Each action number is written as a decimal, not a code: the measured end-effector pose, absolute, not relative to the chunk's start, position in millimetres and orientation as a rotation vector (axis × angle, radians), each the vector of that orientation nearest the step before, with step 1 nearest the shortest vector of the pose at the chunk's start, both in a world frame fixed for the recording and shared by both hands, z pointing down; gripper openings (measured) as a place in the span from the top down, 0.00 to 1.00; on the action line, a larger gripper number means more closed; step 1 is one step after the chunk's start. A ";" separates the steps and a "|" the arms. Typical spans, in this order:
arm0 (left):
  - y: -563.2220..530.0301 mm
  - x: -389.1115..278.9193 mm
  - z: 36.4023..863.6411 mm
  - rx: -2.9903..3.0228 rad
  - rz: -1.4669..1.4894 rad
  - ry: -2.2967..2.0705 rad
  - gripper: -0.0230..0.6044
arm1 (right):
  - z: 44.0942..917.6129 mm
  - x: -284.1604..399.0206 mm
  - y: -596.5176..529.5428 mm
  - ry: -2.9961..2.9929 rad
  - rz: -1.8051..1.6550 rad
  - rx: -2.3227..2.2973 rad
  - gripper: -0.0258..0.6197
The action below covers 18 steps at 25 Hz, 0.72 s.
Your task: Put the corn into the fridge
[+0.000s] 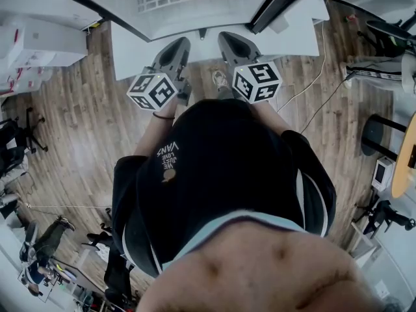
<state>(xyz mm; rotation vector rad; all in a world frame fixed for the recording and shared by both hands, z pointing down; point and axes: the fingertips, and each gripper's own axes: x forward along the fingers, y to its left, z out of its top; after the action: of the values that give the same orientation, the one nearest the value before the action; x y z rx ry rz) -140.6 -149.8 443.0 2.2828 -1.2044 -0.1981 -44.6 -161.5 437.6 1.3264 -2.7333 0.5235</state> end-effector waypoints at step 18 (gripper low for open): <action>-144.9 -150.9 459.7 2.271 -0.111 -1.267 0.93 | 454.0 -53.8 -156.5 -2.671 0.502 1.278 0.94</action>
<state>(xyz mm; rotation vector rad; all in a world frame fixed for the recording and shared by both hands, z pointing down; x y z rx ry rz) -150.9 -144.9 459.7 2.2714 -1.2667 -0.1114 -53.8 -156.5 454.0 1.2779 -2.6711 0.5021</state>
